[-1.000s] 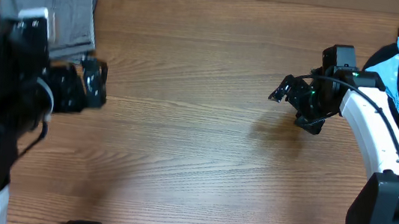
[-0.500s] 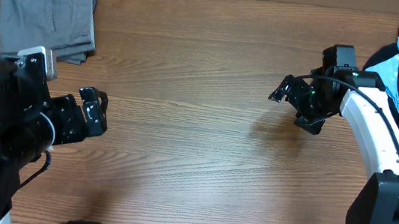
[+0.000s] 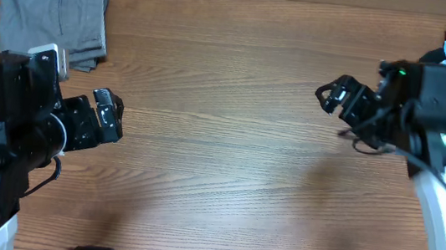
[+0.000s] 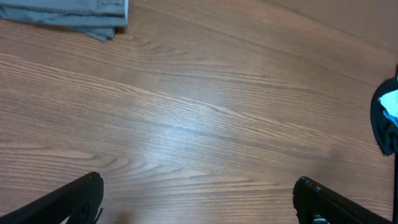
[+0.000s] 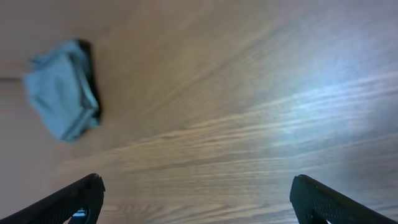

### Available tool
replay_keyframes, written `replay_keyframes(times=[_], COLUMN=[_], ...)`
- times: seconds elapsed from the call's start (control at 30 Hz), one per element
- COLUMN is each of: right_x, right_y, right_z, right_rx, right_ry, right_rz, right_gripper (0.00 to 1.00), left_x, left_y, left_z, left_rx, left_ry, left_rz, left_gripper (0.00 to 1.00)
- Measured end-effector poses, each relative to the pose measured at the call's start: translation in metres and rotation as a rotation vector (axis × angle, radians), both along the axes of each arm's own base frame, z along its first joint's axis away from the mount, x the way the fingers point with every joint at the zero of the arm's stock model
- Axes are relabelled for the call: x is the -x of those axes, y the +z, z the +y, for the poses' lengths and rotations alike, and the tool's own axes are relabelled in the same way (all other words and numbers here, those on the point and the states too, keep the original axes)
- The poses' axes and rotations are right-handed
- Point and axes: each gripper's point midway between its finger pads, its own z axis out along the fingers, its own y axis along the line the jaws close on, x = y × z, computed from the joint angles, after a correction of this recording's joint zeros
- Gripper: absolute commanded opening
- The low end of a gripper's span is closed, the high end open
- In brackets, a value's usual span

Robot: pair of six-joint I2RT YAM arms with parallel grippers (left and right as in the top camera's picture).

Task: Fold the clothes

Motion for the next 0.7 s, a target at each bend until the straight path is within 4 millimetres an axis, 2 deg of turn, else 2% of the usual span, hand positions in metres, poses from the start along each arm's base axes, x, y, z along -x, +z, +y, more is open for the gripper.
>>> replay_keyframes(times=[0.13,0.23,0.33,0.53,0.6,0.7], right_x=[0.026,0.049,0.074,0.124,0.134,0.139], right_y=[0.044,0.068,0.083,0.099,0.1,0.091], right_z=[-0.002,-0.005,-0.014,-0.036,-0.042,-0.049], right_rx=[-0.009,-0.007,0.022,0.086,0.098,0.114], right_ry=[0.0,-0.007,-0.043,-0.135,-0.165,-0.201], right_rz=[-0.151,-0.235,-0.297,-0.405,-0.446,-0.486], right_gripper=[1.0,1.0,1.0,1.0,1.0,1.0], left_x=[-0.003,-0.007,-0.01,-0.017,-0.02,-0.024], left_y=[-0.003,-0.006,-0.009,-0.017,-0.019,-0.023], left_z=[0.0,0.0,0.0,0.0,0.001,0.001], left_rx=[0.0,0.001,0.001,0.002,0.002,0.003], left_ry=[0.0,0.0,0.0,0.0,0.0,0.0], left_rz=[0.015,0.028,0.042,0.074,0.086,0.101], left_gripper=[1.0,1.0,1.0,1.0,1.0,1.0])
